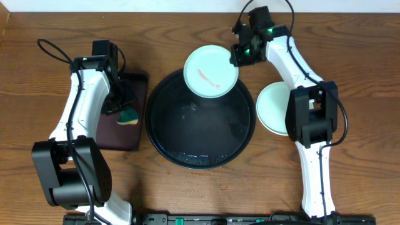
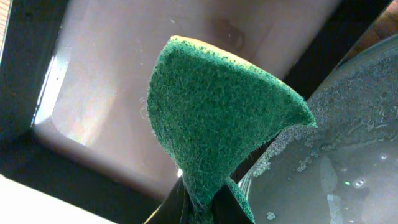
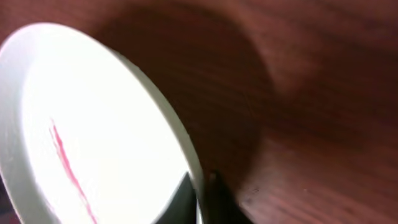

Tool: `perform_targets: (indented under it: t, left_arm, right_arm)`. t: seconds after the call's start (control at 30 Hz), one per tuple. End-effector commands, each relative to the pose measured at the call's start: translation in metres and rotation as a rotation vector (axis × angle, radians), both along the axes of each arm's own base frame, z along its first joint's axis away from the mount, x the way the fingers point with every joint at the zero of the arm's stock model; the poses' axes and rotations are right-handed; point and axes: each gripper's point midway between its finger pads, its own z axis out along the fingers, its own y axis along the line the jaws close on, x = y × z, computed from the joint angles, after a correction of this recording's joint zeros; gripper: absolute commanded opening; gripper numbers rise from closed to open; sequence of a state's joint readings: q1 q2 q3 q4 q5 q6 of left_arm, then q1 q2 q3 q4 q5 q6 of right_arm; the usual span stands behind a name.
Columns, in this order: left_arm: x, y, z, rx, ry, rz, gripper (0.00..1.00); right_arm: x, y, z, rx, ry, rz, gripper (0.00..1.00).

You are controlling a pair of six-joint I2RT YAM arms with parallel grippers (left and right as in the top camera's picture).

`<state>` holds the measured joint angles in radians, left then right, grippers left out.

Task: Clean dirty plates on tray and stack at the side
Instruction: 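Move right gripper to the second green plate and drag it to tray center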

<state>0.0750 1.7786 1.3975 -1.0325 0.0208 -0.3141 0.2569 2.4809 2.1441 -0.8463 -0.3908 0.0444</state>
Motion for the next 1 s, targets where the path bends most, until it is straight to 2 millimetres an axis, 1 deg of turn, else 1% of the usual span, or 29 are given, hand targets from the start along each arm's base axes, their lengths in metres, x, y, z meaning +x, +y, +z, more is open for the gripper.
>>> perform_targets:
  t: [0.0,0.1,0.13,0.2,0.3,0.4,0.5,0.63,0.77,0.97]
  left_arm:
    - [-0.002,0.001,-0.004,0.001,0.018,-0.002,0.07]
    - [-0.002,0.001,-0.004,0.001,0.018,-0.003,0.07]
    - [-0.002,0.001,-0.004,0.001,0.018,-0.002,0.07]
    - [-0.002,0.001,-0.004,0.001,0.018,-0.002,0.08]
    - [-0.002,0.001,-0.004,0.001,0.018,-0.002,0.07]
    - [-0.002,0.001,-0.004,0.001,0.018,-0.003,0.07]
    - [-0.002,0.001,-0.004,0.001,0.018,-0.003,0.08]
    - [-0.002,0.001,-0.004,0.001,0.018,-0.002,0.07]
    - [-0.002,0.001,-0.004,0.001,0.018,-0.002,0.08]
    - [-0.002,0.001,-0.004,0.001,0.018,-0.002,0.07]
  right_arm:
    - [-0.006,0.009,-0.005,0.005,0.026,0.016,0.01]
    - [-0.015,0.014,-0.003,0.027,0.062,0.031,0.01]
    - [-0.019,0.016,0.001,0.039,0.073,0.037,0.01]
    - [-0.025,0.016,0.010,0.051,0.094,0.031,0.01]
    - [-0.035,0.014,0.029,0.056,0.133,-0.016,0.01]
    - [-0.051,0.013,0.047,0.050,0.181,-0.039,0.01]
    - [-0.073,0.010,0.054,0.005,0.246,-0.052,0.01]
    - [-0.103,0.004,0.047,-0.087,0.350,-0.049,0.01]
    - [-0.128,0.006,0.037,-0.175,0.416,-0.034,0.01]
    - [-0.142,0.006,0.024,-0.309,0.433,-0.092,0.01]
